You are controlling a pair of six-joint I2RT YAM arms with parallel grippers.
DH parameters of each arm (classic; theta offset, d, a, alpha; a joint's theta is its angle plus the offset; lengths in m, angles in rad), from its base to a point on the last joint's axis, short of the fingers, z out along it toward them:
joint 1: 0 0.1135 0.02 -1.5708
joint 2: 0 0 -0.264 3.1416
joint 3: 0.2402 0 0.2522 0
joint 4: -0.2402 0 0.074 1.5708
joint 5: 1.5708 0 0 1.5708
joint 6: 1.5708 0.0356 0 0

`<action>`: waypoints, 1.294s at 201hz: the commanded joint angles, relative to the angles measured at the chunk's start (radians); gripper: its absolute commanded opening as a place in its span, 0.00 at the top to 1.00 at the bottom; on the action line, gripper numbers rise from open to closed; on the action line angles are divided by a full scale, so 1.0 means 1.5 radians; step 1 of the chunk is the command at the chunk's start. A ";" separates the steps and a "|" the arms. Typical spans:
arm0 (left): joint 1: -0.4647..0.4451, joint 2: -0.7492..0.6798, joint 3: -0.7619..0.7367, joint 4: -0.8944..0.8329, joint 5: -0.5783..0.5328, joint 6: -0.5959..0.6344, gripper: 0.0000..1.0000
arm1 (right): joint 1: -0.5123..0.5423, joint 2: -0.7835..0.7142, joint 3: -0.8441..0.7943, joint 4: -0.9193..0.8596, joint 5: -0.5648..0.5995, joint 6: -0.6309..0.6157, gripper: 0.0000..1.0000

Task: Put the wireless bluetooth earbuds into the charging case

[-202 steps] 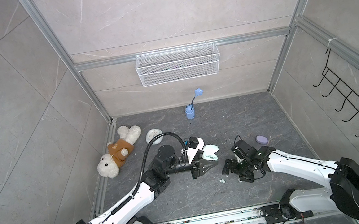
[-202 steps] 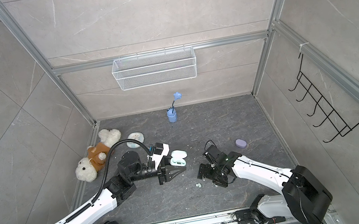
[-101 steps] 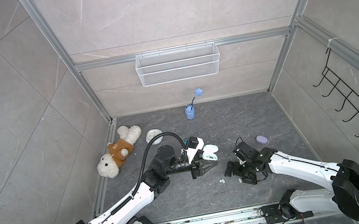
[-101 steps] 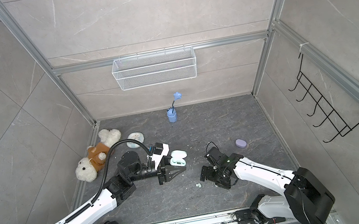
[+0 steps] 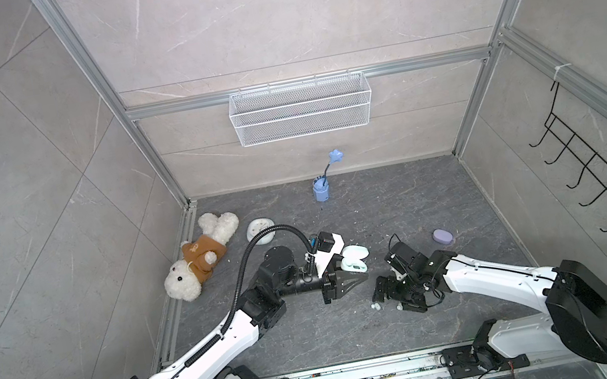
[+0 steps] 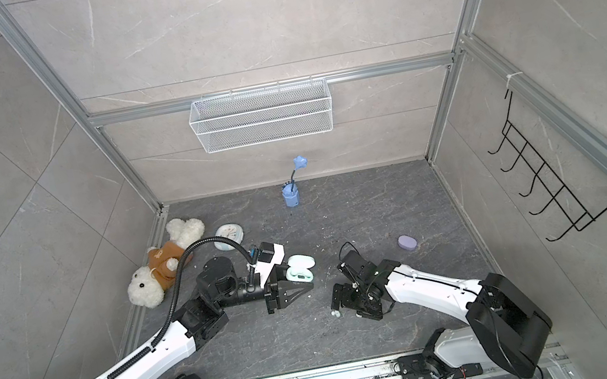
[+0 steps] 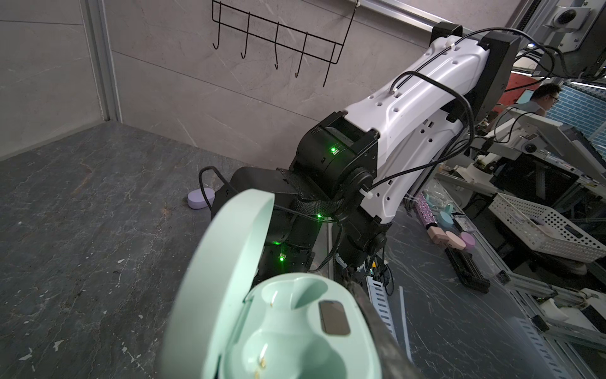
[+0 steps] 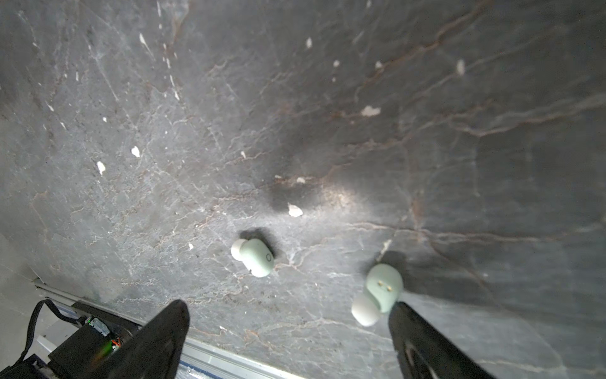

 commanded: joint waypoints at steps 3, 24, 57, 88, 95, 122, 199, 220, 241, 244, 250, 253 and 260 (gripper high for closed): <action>-0.003 -0.009 0.025 0.021 0.001 0.014 0.98 | 0.005 -0.016 0.021 -0.006 0.014 0.007 0.03; -0.003 -0.005 0.028 0.022 0.004 0.014 0.98 | 0.007 -0.011 0.038 -0.012 0.004 0.001 0.03; -0.003 -0.008 0.030 0.018 0.003 0.014 0.98 | 0.010 -0.027 0.053 -0.041 0.031 -0.002 0.03; -0.003 -0.010 0.028 0.017 0.004 0.012 0.98 | 0.011 -0.016 0.051 -0.057 0.027 -0.007 0.03; -0.003 -0.010 0.027 0.017 0.004 0.012 0.98 | 0.011 -0.017 0.046 -0.053 0.028 -0.005 0.03; -0.003 -0.015 0.029 0.013 0.004 0.013 0.98 | 0.010 -0.022 0.033 -0.052 0.029 0.004 0.03; -0.003 -0.011 0.027 0.017 0.001 0.012 0.98 | 0.020 -0.019 0.013 -0.032 0.005 0.032 0.03; -0.003 -0.009 0.028 0.018 0.001 0.012 0.99 | 0.023 -0.003 0.019 -0.018 0.001 0.036 0.03; -0.003 -0.011 0.028 0.013 -0.002 0.015 0.99 | 0.022 0.015 0.022 -0.004 -0.006 0.037 0.03; -0.003 -0.012 0.027 0.013 -0.002 0.016 0.99 | 0.024 0.017 0.022 -0.002 -0.006 0.037 0.03; -0.003 -0.012 0.026 0.011 -0.003 0.017 0.99 | 0.023 0.022 0.022 0.003 -0.006 0.037 0.03; -0.003 -0.013 0.026 0.011 -0.004 0.017 0.99 | 0.023 0.024 0.022 0.005 -0.006 0.038 0.03; -0.003 -0.013 0.026 0.011 -0.004 0.017 0.99 | 0.024 0.029 0.024 0.010 -0.005 0.038 0.03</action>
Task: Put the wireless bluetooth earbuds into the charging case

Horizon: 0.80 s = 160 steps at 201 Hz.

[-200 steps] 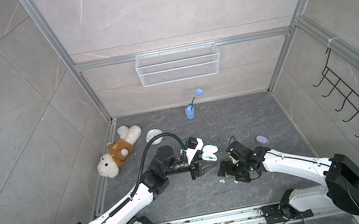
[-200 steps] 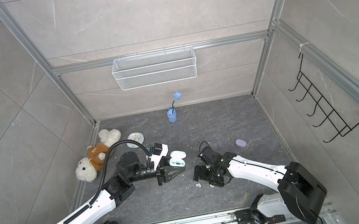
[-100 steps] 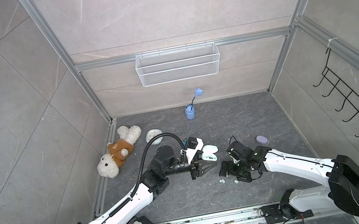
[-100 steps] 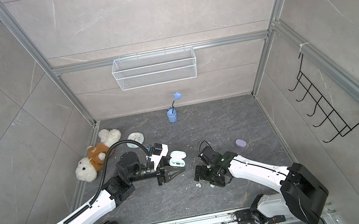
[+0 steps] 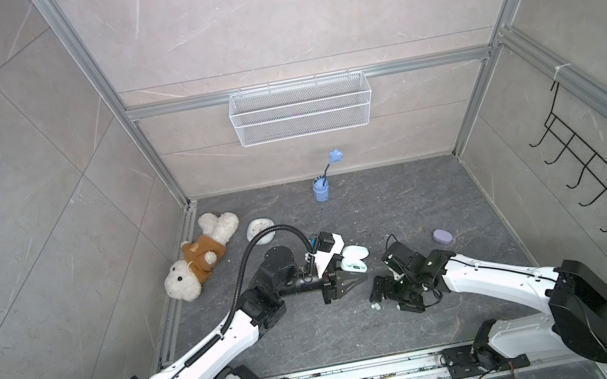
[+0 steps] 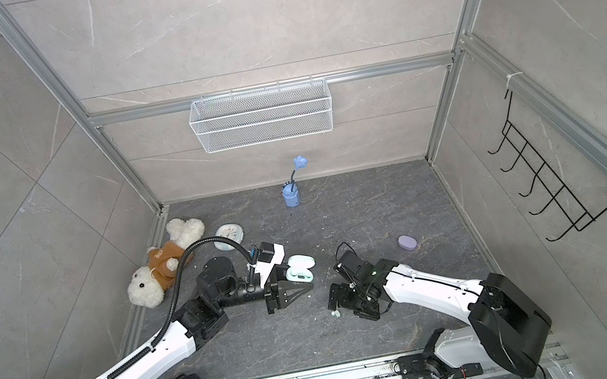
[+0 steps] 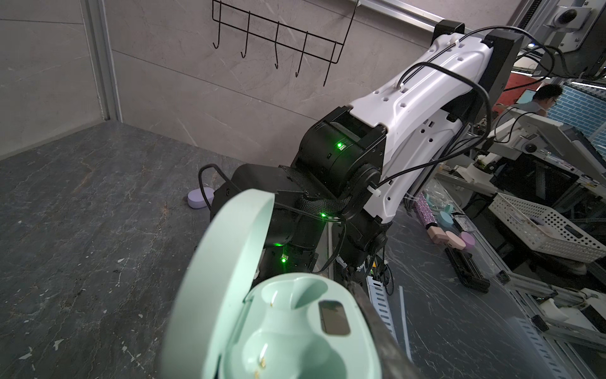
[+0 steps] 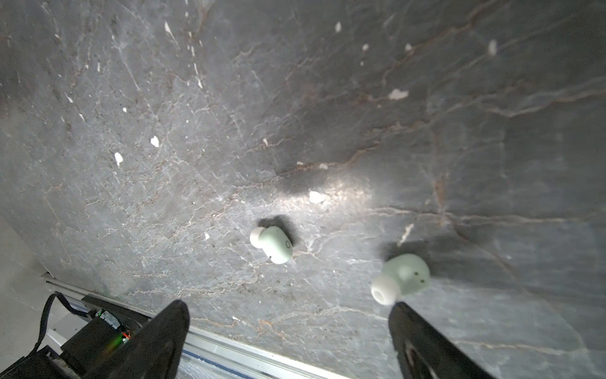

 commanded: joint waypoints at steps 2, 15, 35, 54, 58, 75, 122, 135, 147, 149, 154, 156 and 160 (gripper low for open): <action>-0.003 -0.014 0.025 0.013 -0.004 0.018 0.99 | 0.004 0.022 0.004 0.022 -0.004 0.012 0.03; -0.003 -0.014 0.025 0.012 -0.005 0.018 0.99 | 0.004 0.032 0.012 0.025 -0.001 0.009 0.03; -0.003 -0.014 0.024 0.009 -0.007 0.020 0.99 | 0.003 0.045 0.027 0.025 0.005 0.004 0.03; -0.003 -0.015 0.026 0.005 -0.008 0.022 0.99 | 0.004 0.052 0.041 0.020 0.012 0.001 0.03; -0.003 -0.014 0.027 0.004 -0.009 0.023 0.99 | 0.004 0.053 0.043 0.019 0.014 0.001 0.03; -0.003 -0.014 0.030 0.001 -0.008 0.025 0.99 | 0.002 0.056 0.050 0.018 0.015 -0.003 0.03; -0.003 -0.014 0.031 -0.003 -0.008 0.027 0.99 | -0.003 0.031 0.077 -0.021 0.034 -0.019 0.02; -0.003 -0.012 0.033 -0.004 -0.008 0.027 0.99 | -0.003 0.020 0.080 -0.051 0.045 -0.021 0.02; -0.003 -0.012 0.033 -0.004 -0.007 0.025 0.99 | -0.004 0.011 0.069 -0.072 0.049 -0.015 0.02; -0.003 -0.013 0.033 -0.003 -0.007 0.025 0.99 | -0.005 0.011 0.066 -0.074 0.050 -0.013 0.02; -0.003 -0.013 0.033 -0.002 -0.006 0.025 0.99 | -0.005 0.007 0.058 -0.078 0.051 -0.009 0.02; -0.003 -0.012 0.033 -0.002 -0.006 0.025 0.99 | -0.004 0.004 0.054 -0.077 0.050 -0.006 0.02; -0.003 -0.011 0.033 -0.001 -0.006 0.025 0.99 | -0.005 0.000 0.045 -0.075 0.050 -0.002 0.01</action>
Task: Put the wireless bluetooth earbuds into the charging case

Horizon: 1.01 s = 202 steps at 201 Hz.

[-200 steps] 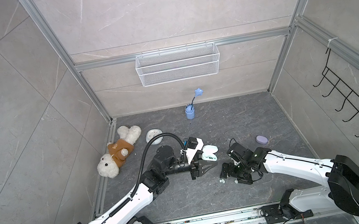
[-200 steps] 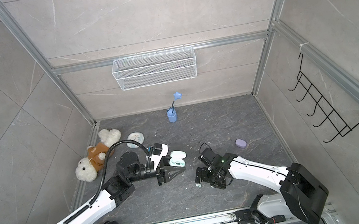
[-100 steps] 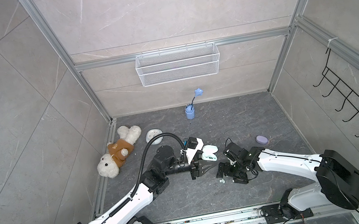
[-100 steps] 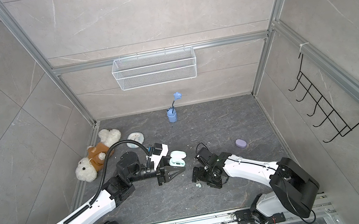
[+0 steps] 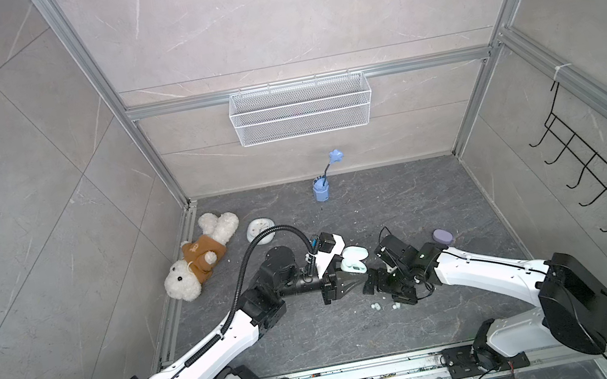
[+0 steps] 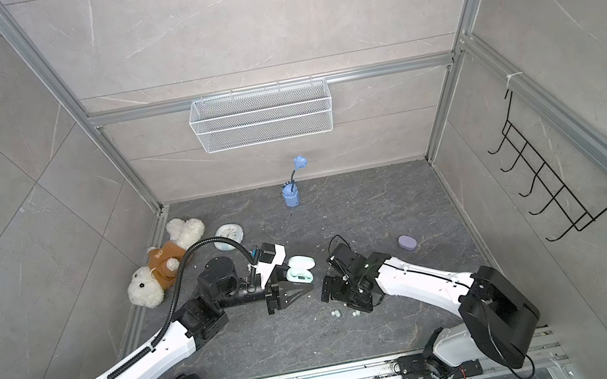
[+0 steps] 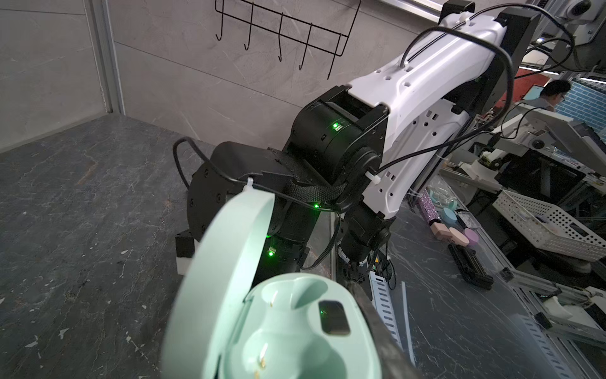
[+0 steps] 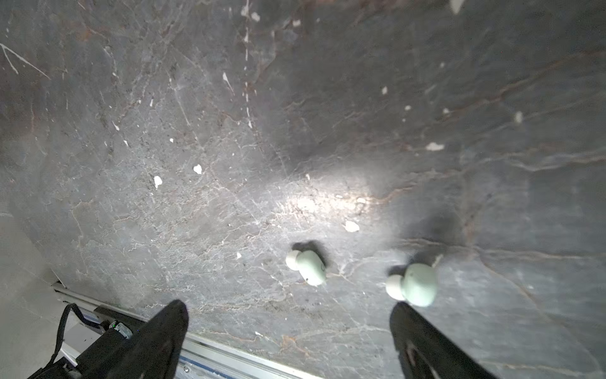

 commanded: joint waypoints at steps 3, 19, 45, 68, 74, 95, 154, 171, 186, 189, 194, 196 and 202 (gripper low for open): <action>-0.003 -0.010 0.033 0.019 0.000 0.015 0.99 | -0.003 -0.031 -0.025 -0.051 0.021 0.009 0.02; -0.003 -0.008 0.030 0.024 0.003 0.011 0.99 | -0.003 -0.043 -0.051 -0.037 0.023 0.015 0.01; -0.003 -0.006 0.027 0.032 0.007 0.005 0.99 | -0.015 -0.025 -0.055 -0.034 0.019 0.006 0.00; -0.003 -0.015 0.032 0.017 0.005 0.011 0.99 | -0.011 -0.021 -0.089 0.023 -0.013 0.051 0.00; -0.003 -0.018 0.032 0.015 0.003 0.012 0.99 | -0.008 -0.027 -0.103 0.044 -0.018 0.069 0.01; -0.003 -0.023 0.028 0.015 -0.002 0.013 0.99 | -0.003 -0.037 -0.120 0.083 -0.025 0.100 0.01; -0.003 -0.018 0.025 0.023 -0.003 0.007 0.99 | 0.001 -0.014 -0.121 0.123 -0.024 0.123 0.01; -0.003 -0.019 0.025 0.019 -0.004 0.008 0.99 | 0.001 -0.010 -0.116 0.106 -0.010 0.119 0.01; -0.003 -0.022 0.024 0.015 -0.004 0.009 0.99 | -0.003 -0.009 -0.114 0.101 0.002 0.115 0.01; -0.002 -0.023 0.025 0.014 -0.005 0.009 0.99 | -0.003 -0.007 -0.114 0.100 0.004 0.113 0.01; -0.003 -0.023 0.025 0.012 -0.005 0.010 0.99 | -0.007 -0.006 -0.113 0.098 0.005 0.111 0.01; -0.003 -0.024 0.025 0.011 -0.005 0.010 0.99 | -0.009 -0.005 -0.113 0.097 0.006 0.109 0.01; -0.003 -0.023 0.025 0.009 -0.005 0.011 0.99 | -0.012 -0.003 -0.111 0.095 0.008 0.105 0.01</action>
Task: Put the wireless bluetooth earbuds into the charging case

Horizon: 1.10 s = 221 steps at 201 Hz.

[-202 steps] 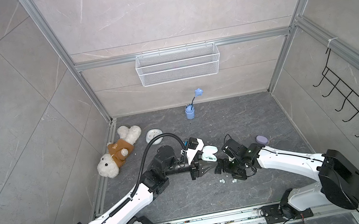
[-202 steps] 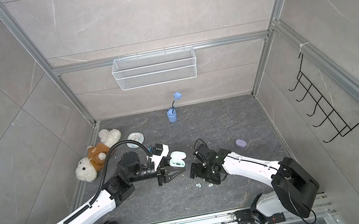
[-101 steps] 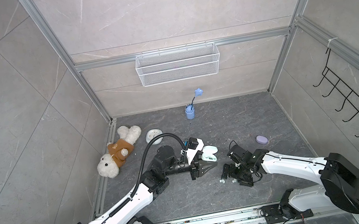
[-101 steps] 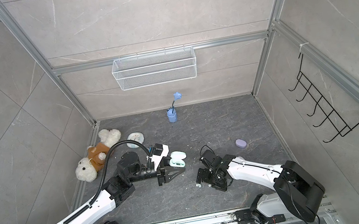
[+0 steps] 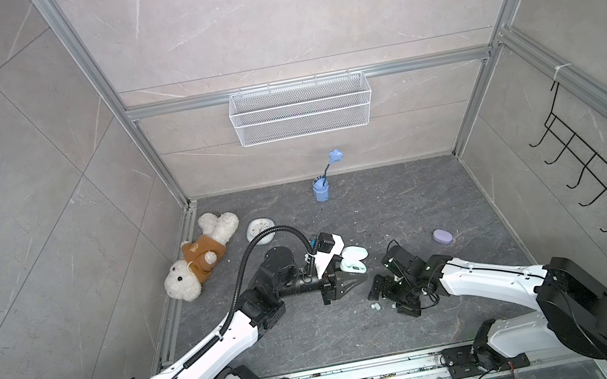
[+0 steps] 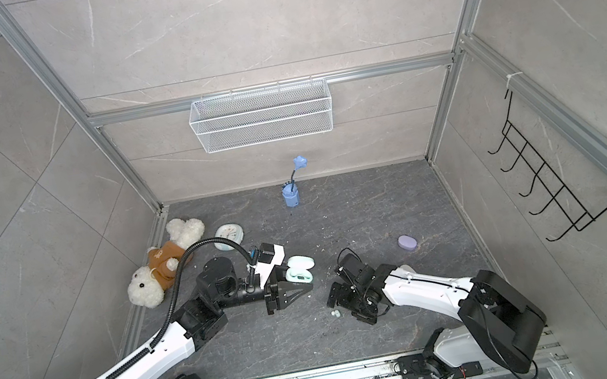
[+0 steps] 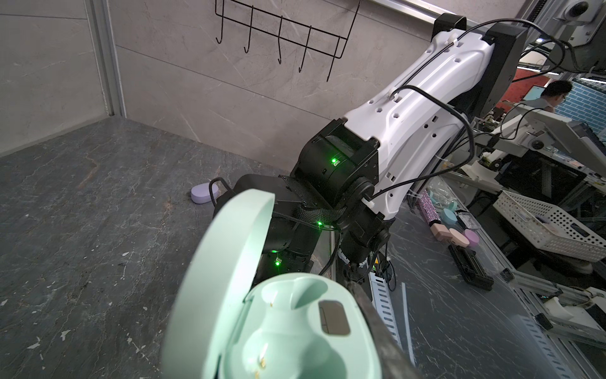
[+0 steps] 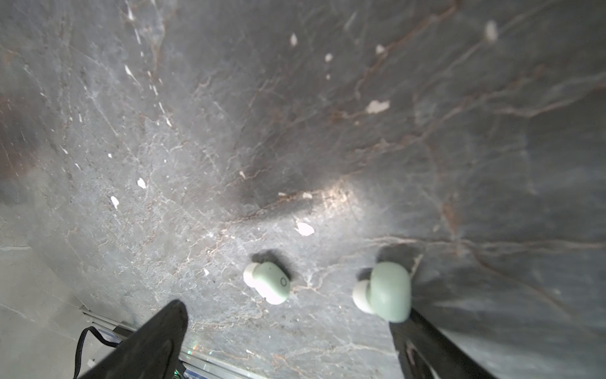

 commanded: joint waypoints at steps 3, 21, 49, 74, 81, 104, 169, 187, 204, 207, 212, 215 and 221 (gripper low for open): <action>-0.003 -0.018 0.025 0.011 -0.004 0.011 0.99 | -0.011 0.013 0.001 -0.015 0.030 -0.003 0.01; -0.003 -0.019 0.026 0.009 -0.007 0.011 0.99 | -0.023 0.019 0.006 -0.010 0.028 -0.015 0.01; -0.003 -0.021 0.027 0.006 -0.007 0.013 0.99 | -0.041 0.039 0.030 -0.022 0.025 -0.044 0.01; -0.003 -0.022 0.025 0.006 -0.010 0.011 0.99 | -0.053 0.055 0.042 -0.011 0.014 -0.060 0.01; -0.003 -0.023 0.025 0.005 -0.011 0.011 0.99 | -0.054 0.062 0.048 -0.012 0.011 -0.065 0.01; -0.003 -0.022 0.025 0.003 -0.012 0.011 0.99 | -0.056 0.083 0.063 -0.007 0.001 -0.071 0.01; -0.003 -0.019 0.032 -0.005 -0.013 0.015 0.99 | -0.069 0.082 0.073 -0.041 -0.016 -0.145 0.01; -0.003 -0.016 0.033 -0.004 -0.011 0.015 0.99 | -0.068 0.087 0.089 -0.074 -0.025 -0.194 0.01; -0.003 -0.012 0.033 0.002 -0.008 0.013 0.99 | -0.067 0.091 0.100 -0.091 -0.038 -0.236 0.01; -0.003 -0.011 0.033 0.003 -0.008 0.012 0.99 | -0.067 0.093 0.103 -0.094 -0.040 -0.243 0.01; -0.003 -0.010 0.034 0.004 -0.007 0.011 0.99 | -0.067 0.096 0.108 -0.100 -0.044 -0.253 0.01; -0.003 -0.010 0.034 0.005 -0.007 0.011 0.99 | -0.066 0.098 0.109 -0.103 -0.046 -0.261 0.01; -0.004 -0.009 0.035 0.008 -0.008 0.010 0.99 | -0.067 0.101 0.114 -0.108 -0.047 -0.274 0.01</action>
